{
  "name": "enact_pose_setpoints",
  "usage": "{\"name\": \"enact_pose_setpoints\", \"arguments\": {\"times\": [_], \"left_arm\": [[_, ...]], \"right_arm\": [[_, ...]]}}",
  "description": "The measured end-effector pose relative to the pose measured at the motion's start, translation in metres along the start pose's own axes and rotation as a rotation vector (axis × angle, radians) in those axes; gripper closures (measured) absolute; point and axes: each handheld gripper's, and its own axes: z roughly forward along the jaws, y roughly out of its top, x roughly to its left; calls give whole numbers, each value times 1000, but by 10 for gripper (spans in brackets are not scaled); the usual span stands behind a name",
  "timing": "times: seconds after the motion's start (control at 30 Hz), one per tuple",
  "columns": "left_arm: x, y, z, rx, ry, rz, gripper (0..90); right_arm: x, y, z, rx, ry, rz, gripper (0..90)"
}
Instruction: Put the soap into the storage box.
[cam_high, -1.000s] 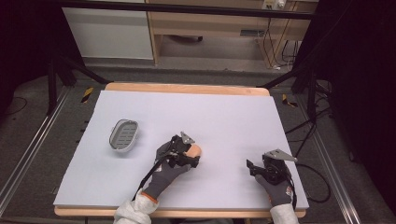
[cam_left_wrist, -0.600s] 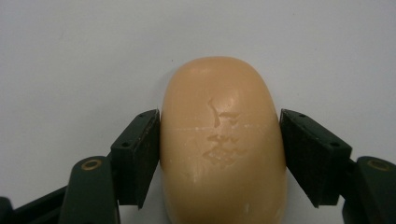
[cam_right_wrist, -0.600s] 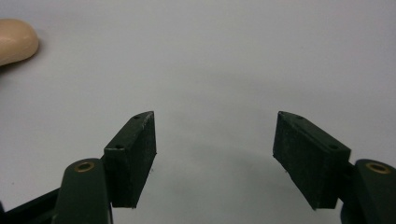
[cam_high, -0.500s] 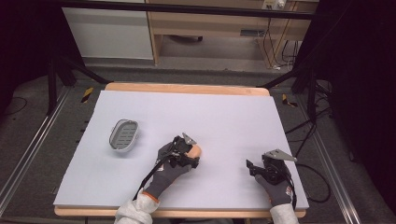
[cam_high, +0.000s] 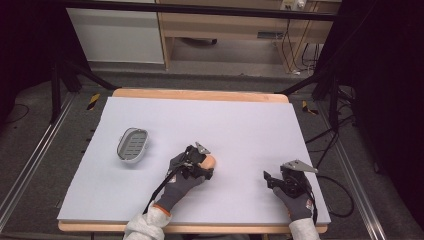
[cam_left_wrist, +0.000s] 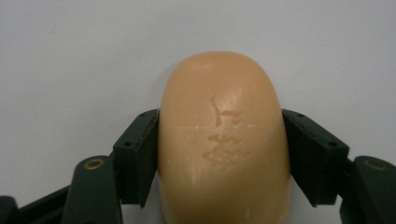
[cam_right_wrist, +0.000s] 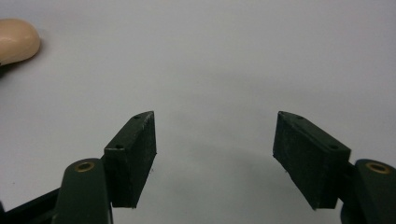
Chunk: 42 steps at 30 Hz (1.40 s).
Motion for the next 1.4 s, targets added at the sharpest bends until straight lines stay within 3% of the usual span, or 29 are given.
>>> {"name": "enact_pose_setpoints", "arguments": {"times": [0.27,0.47,1.0,1.4], "left_arm": [[-1,0,-7,-4,-20,-7,318],[2,1,-21,-41,-23,-17,319],[16,-6,-60,-98,-37,-33,319],[32,-11,-83,-145,-22,-66,319]], "right_arm": [[0,0,0,-2,-2,-3,300],[0,0,-1,-2,5,6,300],[1,1,-2,-6,0,1,300],[1,1,-3,-12,-16,4,300]]}}
